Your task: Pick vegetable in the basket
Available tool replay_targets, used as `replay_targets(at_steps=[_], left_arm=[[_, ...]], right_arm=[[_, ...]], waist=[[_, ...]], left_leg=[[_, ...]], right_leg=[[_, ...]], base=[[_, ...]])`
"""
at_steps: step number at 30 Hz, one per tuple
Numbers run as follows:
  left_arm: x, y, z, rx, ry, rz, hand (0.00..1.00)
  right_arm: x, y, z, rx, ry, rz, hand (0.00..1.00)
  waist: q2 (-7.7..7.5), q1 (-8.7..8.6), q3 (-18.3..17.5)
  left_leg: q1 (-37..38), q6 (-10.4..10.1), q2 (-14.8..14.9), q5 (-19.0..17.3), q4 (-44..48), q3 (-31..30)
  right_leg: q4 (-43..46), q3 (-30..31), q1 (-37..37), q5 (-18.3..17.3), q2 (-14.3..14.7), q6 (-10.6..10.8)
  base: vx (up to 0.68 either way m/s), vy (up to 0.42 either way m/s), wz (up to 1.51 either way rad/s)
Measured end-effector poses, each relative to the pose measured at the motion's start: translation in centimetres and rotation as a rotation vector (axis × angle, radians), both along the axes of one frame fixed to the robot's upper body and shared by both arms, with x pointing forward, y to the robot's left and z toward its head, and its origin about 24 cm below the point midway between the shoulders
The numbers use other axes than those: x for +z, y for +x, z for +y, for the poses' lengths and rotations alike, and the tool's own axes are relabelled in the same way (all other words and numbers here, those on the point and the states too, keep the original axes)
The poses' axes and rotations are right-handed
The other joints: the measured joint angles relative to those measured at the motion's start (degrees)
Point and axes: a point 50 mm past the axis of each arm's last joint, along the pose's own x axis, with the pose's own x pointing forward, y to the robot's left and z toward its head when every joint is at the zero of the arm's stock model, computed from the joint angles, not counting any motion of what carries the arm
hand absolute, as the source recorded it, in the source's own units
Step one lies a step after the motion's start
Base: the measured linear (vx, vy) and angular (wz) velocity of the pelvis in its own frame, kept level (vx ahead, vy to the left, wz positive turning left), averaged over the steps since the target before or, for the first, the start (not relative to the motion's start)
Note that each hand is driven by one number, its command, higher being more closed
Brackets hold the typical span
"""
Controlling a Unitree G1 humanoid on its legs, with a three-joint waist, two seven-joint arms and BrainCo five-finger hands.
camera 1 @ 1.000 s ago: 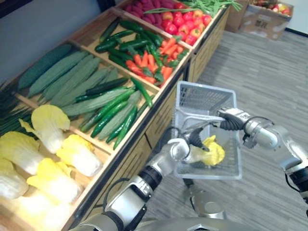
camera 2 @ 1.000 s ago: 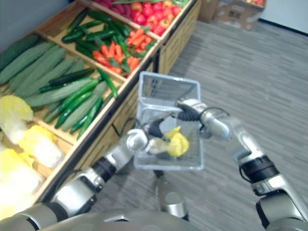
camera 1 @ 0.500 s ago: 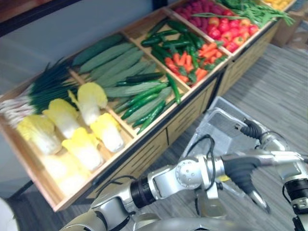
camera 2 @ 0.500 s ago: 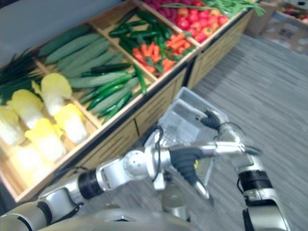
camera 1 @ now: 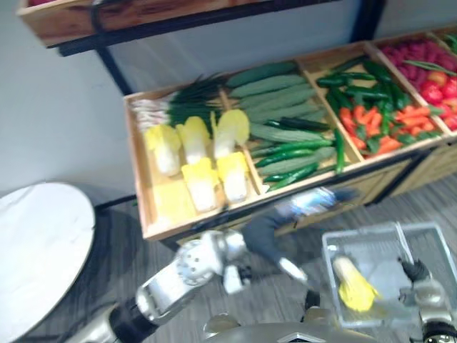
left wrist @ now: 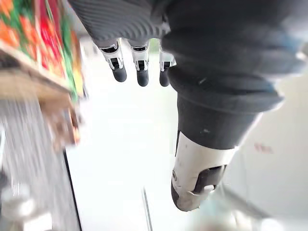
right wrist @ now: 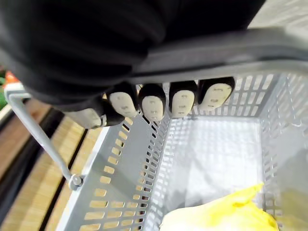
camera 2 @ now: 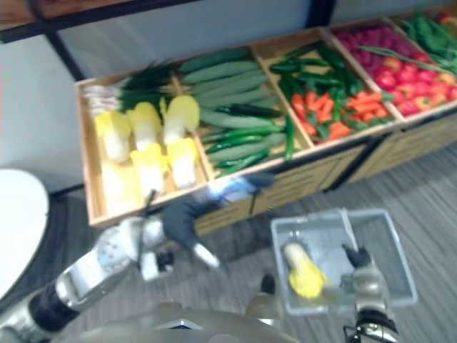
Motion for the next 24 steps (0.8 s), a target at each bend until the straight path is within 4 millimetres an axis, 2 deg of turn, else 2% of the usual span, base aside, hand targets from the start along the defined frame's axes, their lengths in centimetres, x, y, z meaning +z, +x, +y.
replay_targets(at_steps=[2,3,4,7,8,10,12,14,16,17,20,24], left_arm=[[-1.0,0.7,3.7,0.221,-0.019,0.068,0.00],[-1.2,0.8,4.1,0.245,-0.025,0.079,0.00],[-1.9,1.2,5.9,0.373,-0.063,0.117,0.00],[-3.2,1.6,10.2,0.784,-0.238,0.159,0.00],[-3.8,1.4,11.9,0.933,-0.251,0.164,0.00],[-5.1,0.8,14.2,1.136,-0.247,0.193,0.00],[-8.3,-0.4,17.5,1.389,-0.255,0.333,0.00],[-10.2,-1.3,18.8,1.486,-0.238,0.424,0.00],[-13.4,-3.1,20.3,1.604,-0.205,0.578,0.00],[-14.1,-3.6,20.6,1.629,-0.199,0.616,0.00],[-18.1,-7.0,22.2,1.773,-0.154,0.835,0.00],[-23.7,-12.7,21.5,1.912,-0.105,1.203,0.00]], right_arm=[[-1.0,-2.2,-0.1,-0.077,0.029,0.058,1.00],[-1.1,-2.4,-0.1,-0.081,0.031,0.067,1.00],[-1.5,-3.6,0.0,-0.104,0.040,0.098,1.00],[-3.0,-6.8,1.4,-0.247,0.114,0.109,1.00],[-3.6,-7.7,2.3,-0.291,0.143,0.115,1.00],[-4.2,-8.3,3.2,-0.324,0.175,0.113,1.00],[-4.7,-8.9,4.2,-0.356,0.210,0.111,1.00],[-4.8,-9.2,4.5,-0.361,0.216,0.116,1.00],[-4.8,-9.0,4.6,-0.356,0.217,0.107,1.00],[-4.7,-9.0,4.6,-0.352,0.216,0.104,1.00],[-4.7,-8.4,5.0,-0.332,0.221,0.085,1.00],[-4.9,-8.2,5.6,-0.326,0.231,0.084,1.00]], waist=[[-0.36,0.61,-0.10],[-0.42,0.71,-0.13],[-0.60,1.54,-0.13],[-1.57,1.63,-0.28],[-2.04,1.65,-0.74],[-2.61,1.58,-1.12],[-3.55,1.41,-1.64],[-3.96,1.43,-2.01],[-4.03,1.08,-2.24],[-3.99,1.01,-2.31],[-3.95,0.00,-2.78],[-3.76,-0.40,-3.62]], left_leg=[[-0.92,0.14,-1.30,2.24,-2.92,-2.66],[-0.94,0.10,-1.48,2.50,-3.38,-2.90],[-0.96,0.21,-2.00,3.93,-5.37,-3.93],[-1.67,0.68,-2.58,7.15,-8.90,-8.13],[-1.63,0.67,-2.67,8.05,-9.71,-9.17],[-1.61,0.62,-2.55,8.54,-10.45,-9.96],[-1.51,0.59,-2.30,8.94,-10.71,-10.93],[-1.46,0.55,-2.34,9.19,-11.34,-11.07],[-1.47,0.37,-2.54,9.12,-11.58,-11.29],[-1.44,0.38,-2.56,9.15,-11.70,-11.33],[-0.91,0.50,-2.63,9.62,-13.14,-11.31],[0.05,0.23,-2.47,9.92,-14.43,-10.54]], right_leg=[[-0.78,-2.40,0.10,-0.10,-0.62,-0.04],[-0.93,-2.61,0.10,-0.10,-0.67,-0.04],[-1.23,-3.69,0.12,-0.09,-0.74,-0.04],[-1.52,-7.42,0.96,-0.68,-0.71,0.02],[-1.49,-8.32,1.22,-1.03,-0.47,-0.09],[-1.33,-9.02,1.33,-1.38,-0.12,-0.23],[-1.34,-9.93,1.81,-1.68,0.27,-0.66],[-1.34,-10.06,1.80,-1.76,0.27,-0.76],[-1.34,-10.19,1.81,-2.11,0.06,-1.26],[-1.34,-10.21,1.81,-2.12,0.05,-1.26],[-2.01,-10.27,1.89,-2.20,0.30,-1.23],[-3.04,-9.60,2.02,-2.15,0.91,-1.17]], base=[[0.03,-0.032,0.69],[0.02,-0.019,0.46],[0.03,-0.028,0.48],[0.04,-0.032,0.65],[0.04,-0.012,0.50],[0.02,-0.009,0.25],[0.00,-0.016,0.16],[-0.02,-0.001,0.05],[-0.02,0.014,0.06],[0.00,0.000,0.00],[0.00,-0.002,-0.02],[0.03,-0.004,-0.11]])
